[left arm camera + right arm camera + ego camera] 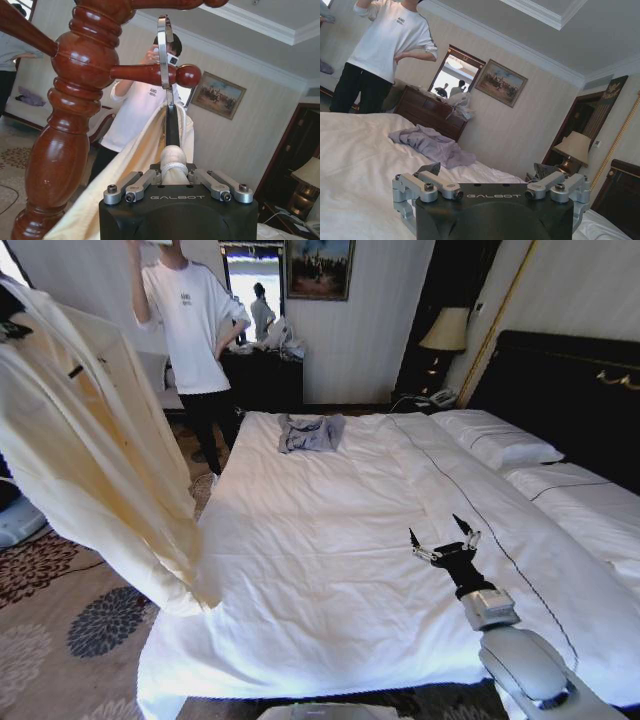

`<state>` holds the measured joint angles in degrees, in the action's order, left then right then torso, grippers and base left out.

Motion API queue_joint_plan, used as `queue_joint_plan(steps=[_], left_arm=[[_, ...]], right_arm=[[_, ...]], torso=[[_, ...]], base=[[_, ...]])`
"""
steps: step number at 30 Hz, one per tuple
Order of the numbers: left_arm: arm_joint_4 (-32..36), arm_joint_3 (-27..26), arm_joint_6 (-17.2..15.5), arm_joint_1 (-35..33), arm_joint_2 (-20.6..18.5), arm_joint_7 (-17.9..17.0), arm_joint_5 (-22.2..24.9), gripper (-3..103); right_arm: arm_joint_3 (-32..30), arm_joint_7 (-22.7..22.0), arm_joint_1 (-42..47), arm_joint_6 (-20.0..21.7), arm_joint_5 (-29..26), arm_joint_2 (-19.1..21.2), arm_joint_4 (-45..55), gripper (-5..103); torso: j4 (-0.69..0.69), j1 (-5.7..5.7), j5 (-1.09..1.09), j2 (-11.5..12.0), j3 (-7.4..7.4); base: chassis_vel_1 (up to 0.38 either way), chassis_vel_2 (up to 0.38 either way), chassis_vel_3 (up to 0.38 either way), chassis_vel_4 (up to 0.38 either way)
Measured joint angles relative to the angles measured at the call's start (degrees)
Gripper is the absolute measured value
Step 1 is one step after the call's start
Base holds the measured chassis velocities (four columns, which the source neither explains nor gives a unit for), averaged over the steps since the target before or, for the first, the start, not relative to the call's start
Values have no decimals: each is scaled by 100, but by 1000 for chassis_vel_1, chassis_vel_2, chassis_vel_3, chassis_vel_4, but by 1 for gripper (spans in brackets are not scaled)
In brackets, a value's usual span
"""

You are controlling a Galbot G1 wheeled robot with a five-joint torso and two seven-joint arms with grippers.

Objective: Pick up the clothes from the bed and hang them on the clothes hanger.

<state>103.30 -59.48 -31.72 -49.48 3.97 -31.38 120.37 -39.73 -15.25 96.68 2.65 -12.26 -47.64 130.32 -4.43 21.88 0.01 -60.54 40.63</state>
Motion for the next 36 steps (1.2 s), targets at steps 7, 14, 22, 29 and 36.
queue_joint_plan(steps=[7,14,22,29,36], left_arm=[[-90,104,-21,-8,85,-9,5,17],[-242,206,-41,9,92,72,-29,17],[-300,225,-38,31,-37,161,-40,17],[-257,373,-29,57,-89,209,-74,17],[-371,437,-35,51,-70,205,-80,17]], right_arm=[[-53,-3,27,-7,-39,7,15,100],[78,-12,-176,28,-105,31,12,100],[160,-13,-293,37,-156,85,-7,100],[246,-17,-370,59,-176,85,-2,100],[195,-19,-296,59,-178,85,71,100]], torso=[[-3,0,0,0,0],[-2,0,-1,0,0],[-2,0,0,0,0],[-2,0,-1,0,0],[-2,0,-1,0,0]], base=[[0,0,0,0],[0,0,0,0],[0,0,0,0],[0,0,0,0],[0,0,0,0]])
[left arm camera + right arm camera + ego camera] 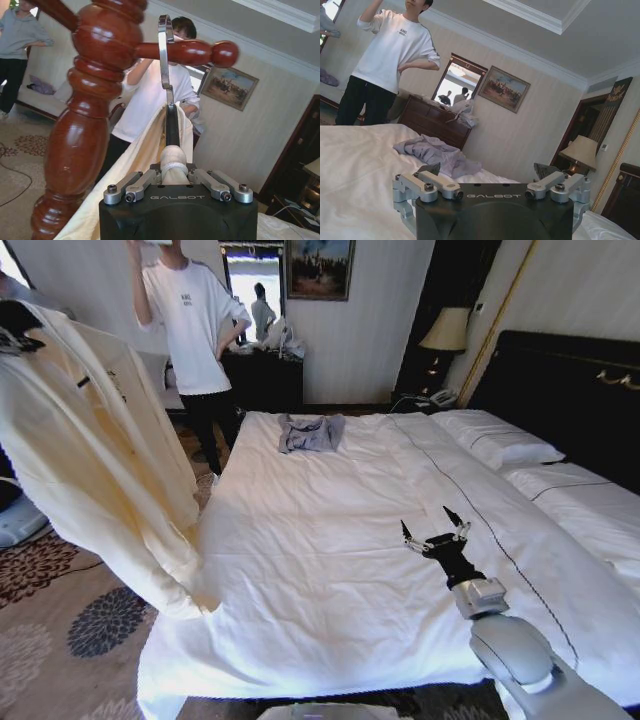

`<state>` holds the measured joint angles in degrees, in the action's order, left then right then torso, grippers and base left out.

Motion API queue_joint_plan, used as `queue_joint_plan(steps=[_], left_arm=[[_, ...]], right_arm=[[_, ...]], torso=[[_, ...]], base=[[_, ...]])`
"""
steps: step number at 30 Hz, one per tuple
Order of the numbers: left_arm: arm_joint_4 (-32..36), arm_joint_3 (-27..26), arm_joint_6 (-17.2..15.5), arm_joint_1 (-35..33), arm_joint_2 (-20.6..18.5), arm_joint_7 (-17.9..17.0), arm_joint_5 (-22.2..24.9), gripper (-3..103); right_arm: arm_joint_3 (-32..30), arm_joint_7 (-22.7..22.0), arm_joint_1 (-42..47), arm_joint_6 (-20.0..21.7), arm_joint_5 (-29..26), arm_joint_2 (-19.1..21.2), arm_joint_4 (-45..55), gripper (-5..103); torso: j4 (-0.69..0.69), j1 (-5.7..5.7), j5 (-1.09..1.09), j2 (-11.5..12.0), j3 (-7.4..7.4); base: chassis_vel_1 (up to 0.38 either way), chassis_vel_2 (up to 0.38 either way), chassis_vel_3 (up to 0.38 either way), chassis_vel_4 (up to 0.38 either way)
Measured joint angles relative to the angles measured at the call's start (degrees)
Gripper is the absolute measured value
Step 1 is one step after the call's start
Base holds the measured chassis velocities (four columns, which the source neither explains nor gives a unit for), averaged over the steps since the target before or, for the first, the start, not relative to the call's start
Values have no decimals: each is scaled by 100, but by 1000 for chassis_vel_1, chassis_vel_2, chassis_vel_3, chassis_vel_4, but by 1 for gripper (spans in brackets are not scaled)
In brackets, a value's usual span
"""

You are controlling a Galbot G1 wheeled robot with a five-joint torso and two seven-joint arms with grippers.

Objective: Pick up the clothes from the bed and hang them on the clothes hanger.

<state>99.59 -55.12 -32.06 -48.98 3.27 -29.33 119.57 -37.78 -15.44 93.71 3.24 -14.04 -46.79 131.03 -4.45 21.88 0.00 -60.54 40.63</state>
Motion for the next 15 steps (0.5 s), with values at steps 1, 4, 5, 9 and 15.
queue_joint_plan(steps=[1,4,5,9,15], left_arm=[[0,0,0,0,0,0,0,17],[-90,56,-9,-3,12,7,-21,17],[-118,71,-11,-3,24,12,-36,17],[-157,111,-25,-9,64,12,-71,17],[-207,177,116,43,106,206,-284,17]], right_arm=[[0,0,0,0,0,0,0,100],[-23,-1,64,3,7,-10,44,100],[-41,-1,92,3,13,-12,58,100],[-104,-1,184,3,23,-20,103,100],[-179,-1,273,3,28,-21,162,100]], torso=[[0,0,0,0,0],[1,0,1,0,0],[0,0,1,0,0],[1,0,0,0,0],[-1,0,-1,0,0]], base=[[0,0,0,0],[0,0,0,0],[0,0,0,0],[0,0,0,0],[0,0,0,0]])
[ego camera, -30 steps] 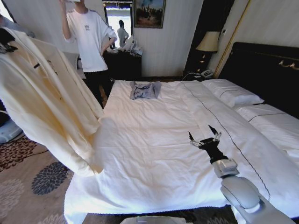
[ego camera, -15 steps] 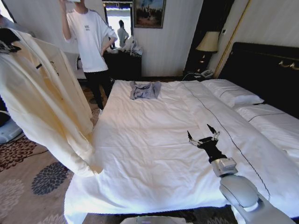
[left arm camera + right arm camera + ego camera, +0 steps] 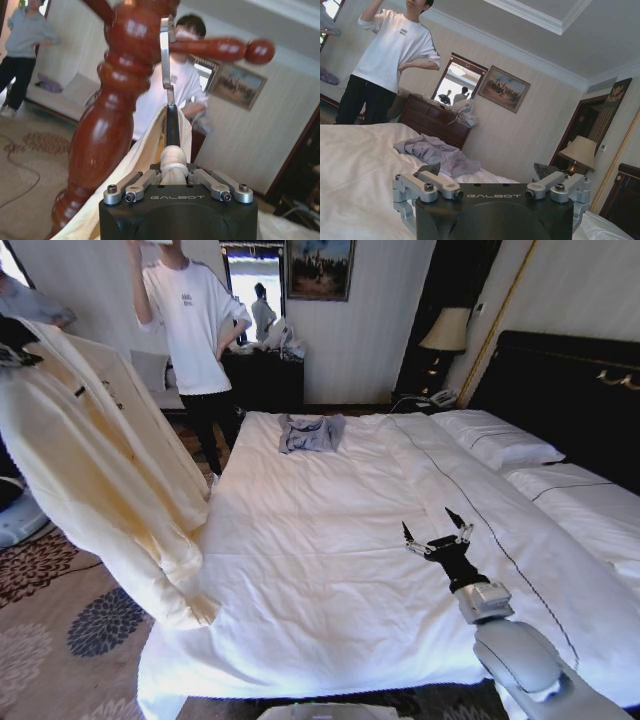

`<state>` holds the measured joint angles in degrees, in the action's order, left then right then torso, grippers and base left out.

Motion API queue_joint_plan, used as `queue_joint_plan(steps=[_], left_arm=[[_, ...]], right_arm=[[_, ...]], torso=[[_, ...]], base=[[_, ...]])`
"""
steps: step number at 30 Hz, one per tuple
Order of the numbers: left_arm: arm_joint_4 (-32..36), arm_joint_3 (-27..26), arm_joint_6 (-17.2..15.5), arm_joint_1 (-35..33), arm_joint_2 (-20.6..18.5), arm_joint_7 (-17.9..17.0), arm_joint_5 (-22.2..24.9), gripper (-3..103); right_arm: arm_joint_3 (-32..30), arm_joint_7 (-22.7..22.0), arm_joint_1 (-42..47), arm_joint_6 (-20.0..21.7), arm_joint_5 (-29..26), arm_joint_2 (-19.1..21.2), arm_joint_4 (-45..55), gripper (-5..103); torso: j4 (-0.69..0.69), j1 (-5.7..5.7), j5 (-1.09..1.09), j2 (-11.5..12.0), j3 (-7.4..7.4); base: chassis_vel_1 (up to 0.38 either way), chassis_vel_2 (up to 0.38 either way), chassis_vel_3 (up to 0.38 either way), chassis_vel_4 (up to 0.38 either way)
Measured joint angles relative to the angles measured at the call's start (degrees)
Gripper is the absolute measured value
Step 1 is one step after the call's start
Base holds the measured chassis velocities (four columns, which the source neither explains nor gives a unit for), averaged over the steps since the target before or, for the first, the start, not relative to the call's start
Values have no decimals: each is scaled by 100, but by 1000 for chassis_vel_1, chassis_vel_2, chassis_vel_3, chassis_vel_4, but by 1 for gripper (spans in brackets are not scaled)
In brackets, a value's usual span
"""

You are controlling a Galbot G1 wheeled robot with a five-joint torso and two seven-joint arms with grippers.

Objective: Pick up the clothes from the bed and hang them on the clothes hanger.

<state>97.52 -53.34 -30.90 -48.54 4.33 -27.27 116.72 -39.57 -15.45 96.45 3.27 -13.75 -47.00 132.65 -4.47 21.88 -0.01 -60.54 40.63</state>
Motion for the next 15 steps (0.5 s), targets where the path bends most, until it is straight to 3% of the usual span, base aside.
queue_joint_plan(steps=[12,15], left_arm=[[230,-98,20,168,-234,52,238,17],[107,370,-21,514,-206,57,227,17]], right_arm=[[-56,5,81,0,32,5,80,100],[-101,4,70,13,-9,28,116,100]], torso=[[1,0,3,0,0],[3,0,0,0,0]], base=[[0,0,0,0],[0,0,0,0]])
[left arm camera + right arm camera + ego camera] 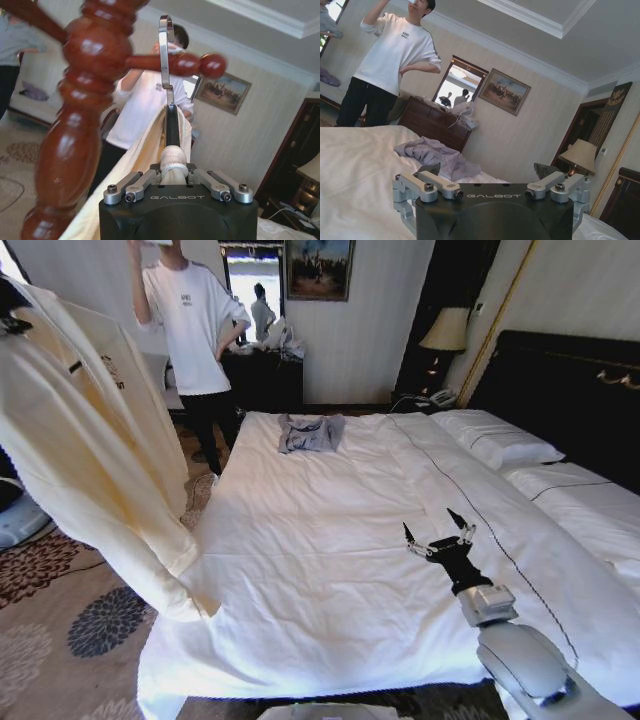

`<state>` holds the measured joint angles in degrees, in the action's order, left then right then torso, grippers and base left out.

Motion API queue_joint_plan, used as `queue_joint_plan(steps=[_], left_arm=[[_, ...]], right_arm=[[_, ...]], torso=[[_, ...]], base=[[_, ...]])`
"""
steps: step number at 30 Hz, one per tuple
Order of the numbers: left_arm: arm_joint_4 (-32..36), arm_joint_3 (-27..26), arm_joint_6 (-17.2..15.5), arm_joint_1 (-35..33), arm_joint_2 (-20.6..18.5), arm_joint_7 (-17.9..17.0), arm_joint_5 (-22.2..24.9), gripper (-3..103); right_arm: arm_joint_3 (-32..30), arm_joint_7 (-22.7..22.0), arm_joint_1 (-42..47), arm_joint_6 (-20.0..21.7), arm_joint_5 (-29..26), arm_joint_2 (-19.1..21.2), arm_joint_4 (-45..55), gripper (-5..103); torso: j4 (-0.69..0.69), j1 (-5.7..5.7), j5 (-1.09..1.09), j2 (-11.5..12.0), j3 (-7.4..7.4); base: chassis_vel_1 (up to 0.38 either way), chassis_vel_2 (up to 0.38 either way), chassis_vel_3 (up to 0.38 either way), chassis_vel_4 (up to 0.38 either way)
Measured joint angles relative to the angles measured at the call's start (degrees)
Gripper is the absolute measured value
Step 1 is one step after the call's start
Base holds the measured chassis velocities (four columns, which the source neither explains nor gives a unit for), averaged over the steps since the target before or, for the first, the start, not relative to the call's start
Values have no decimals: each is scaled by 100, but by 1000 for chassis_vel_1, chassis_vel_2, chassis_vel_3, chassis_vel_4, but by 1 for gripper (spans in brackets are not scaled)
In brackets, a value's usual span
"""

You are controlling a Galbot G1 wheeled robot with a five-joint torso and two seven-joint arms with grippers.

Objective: Pick up the clothes from the bed and hang them on the clothes hanger.

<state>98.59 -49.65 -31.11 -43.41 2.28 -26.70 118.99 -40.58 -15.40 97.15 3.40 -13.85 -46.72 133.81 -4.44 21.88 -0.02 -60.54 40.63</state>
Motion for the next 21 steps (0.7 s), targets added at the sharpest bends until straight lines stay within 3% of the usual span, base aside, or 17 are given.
queue_joint_plan(steps=[11,18,21], left_arm=[[-136,248,-96,83,50,65,-121,17],[-284,265,83,83,16,355,-297,17],[-160,289,18,49,-1,513,-431,17]], right_arm=[[-56,-1,65,3,-18,-18,68,100],[-11,-1,67,14,-9,-59,74,100],[-23,0,84,20,-14,-61,97,100]], torso=[[-1,0,2,0,0],[-1,0,1,0,0],[-1,0,2,0,0]], base=[[0,0,0,0],[0,0,0,0],[0,0,0,0]])
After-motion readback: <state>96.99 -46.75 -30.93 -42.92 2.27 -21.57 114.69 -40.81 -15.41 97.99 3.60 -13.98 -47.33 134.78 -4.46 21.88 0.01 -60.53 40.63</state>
